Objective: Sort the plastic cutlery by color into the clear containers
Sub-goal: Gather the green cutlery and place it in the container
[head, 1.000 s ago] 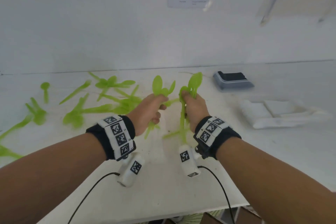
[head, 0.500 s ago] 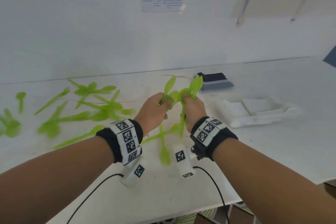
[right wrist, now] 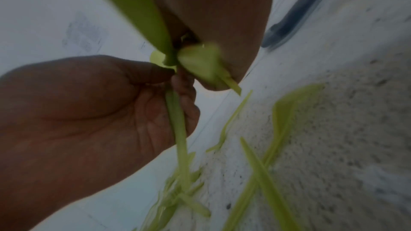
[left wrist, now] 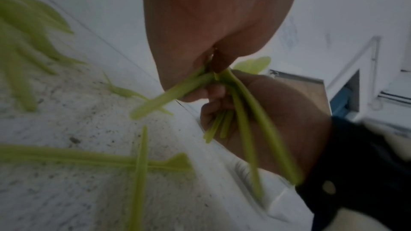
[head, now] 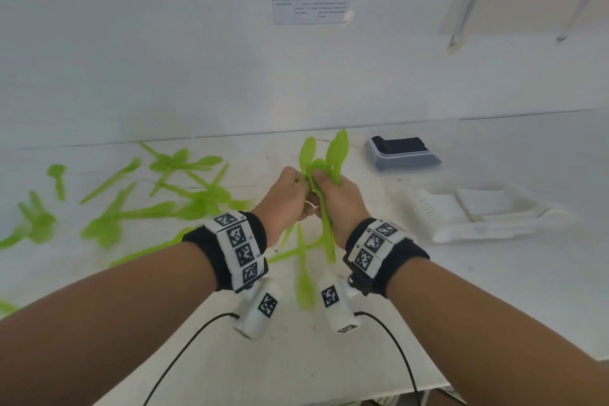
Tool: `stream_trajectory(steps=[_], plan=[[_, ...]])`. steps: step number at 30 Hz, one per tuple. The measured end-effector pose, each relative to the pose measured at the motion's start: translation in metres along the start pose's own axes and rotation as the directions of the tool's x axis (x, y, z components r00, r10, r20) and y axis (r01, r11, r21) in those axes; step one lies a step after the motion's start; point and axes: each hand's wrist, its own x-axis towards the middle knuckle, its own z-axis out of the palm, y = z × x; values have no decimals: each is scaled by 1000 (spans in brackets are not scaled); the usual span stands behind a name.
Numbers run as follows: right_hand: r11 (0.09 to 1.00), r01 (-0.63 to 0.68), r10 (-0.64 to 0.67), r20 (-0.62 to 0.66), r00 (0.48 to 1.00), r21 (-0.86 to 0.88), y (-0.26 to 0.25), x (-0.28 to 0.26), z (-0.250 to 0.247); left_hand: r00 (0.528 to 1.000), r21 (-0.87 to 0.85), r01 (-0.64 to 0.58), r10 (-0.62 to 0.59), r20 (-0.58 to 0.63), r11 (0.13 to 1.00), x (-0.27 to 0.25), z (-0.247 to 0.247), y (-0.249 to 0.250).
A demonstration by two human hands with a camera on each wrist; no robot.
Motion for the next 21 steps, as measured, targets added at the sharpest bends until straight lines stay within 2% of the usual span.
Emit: stream_trajectory(steps=[3, 5, 7, 10, 13, 15, 17, 19, 21], plan=[[1000, 9, -9, -30, 1000, 6, 1, 5, -5, 998, 5, 44, -44, 43, 999, 1, -10, -1], [1000, 2, -3, -116, 993, -7, -2, 11, -13, 998, 28, 64, -64, 7, 998, 2, -19, -4], [999, -7, 12, -143, 990, 34, -7, 15, -18, 996, 6, 83, -83, -25, 997, 3, -26, -7], [997, -21, 25, -55, 998, 80, -9, 14, -11, 998, 83, 58, -60, 13, 995, 3, -28, -9], [993, -60, 57, 26, 998, 105, -8, 9, 4, 997, 206, -18, 1, 80, 978, 0, -24, -10], [992, -58, 56, 21, 998, 116, -6, 9, 9, 991, 292, -64, 27, 129, 954, -2, -25, -10], [993, -59, 57, 20, 998, 105, -7, 8, 10, 983, 340, -61, -3, 183, 938, -4, -29, -7], [991, -69, 64, 46, 997, 113, -8, 7, 10, 986, 331, -22, -35, 166, 943, -5, -35, -1], [990, -68, 59, 74, 996, 124, -9, 5, 11, 994, 207, 13, -36, 107, 978, -1, -40, 5]])
